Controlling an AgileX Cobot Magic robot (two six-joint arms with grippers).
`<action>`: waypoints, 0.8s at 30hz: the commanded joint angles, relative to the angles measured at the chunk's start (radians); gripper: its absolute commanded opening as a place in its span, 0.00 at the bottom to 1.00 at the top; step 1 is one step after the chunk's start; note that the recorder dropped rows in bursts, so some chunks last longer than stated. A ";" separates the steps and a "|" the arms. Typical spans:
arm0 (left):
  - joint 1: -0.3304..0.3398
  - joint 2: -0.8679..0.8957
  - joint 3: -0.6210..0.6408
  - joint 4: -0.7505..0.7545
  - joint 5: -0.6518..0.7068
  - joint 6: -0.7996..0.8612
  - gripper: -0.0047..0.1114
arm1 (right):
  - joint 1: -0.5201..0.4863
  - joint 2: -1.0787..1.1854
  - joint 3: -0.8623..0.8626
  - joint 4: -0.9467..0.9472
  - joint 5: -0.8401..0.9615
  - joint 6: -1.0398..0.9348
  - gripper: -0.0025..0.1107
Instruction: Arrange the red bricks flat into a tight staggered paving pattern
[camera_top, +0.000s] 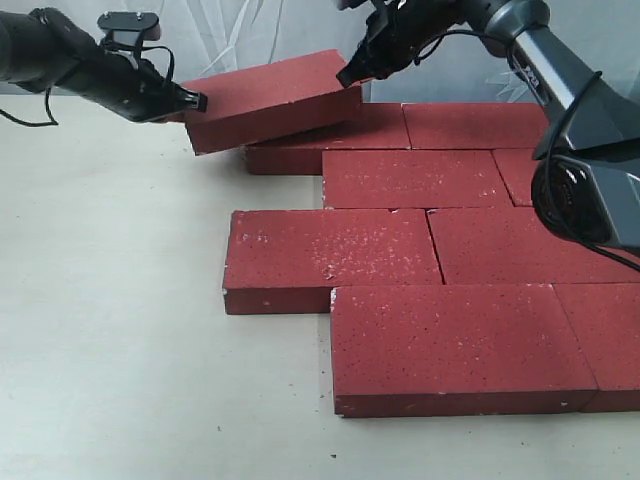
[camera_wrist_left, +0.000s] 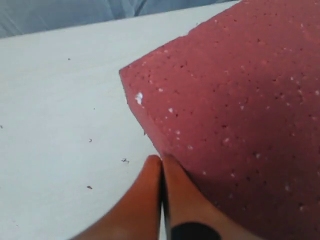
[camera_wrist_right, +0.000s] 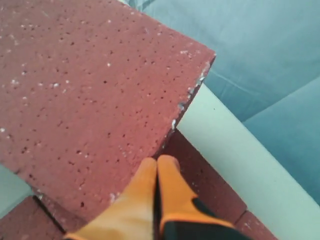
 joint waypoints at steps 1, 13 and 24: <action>0.006 -0.101 -0.003 -0.003 0.106 -0.003 0.04 | 0.035 -0.079 -0.001 0.051 0.119 -0.016 0.01; 0.025 -0.297 0.206 0.090 0.117 -0.027 0.04 | 0.112 -0.259 0.219 0.012 0.119 0.086 0.01; 0.068 -0.435 0.415 0.102 -0.015 -0.036 0.04 | 0.205 -0.399 0.494 0.010 0.119 0.086 0.01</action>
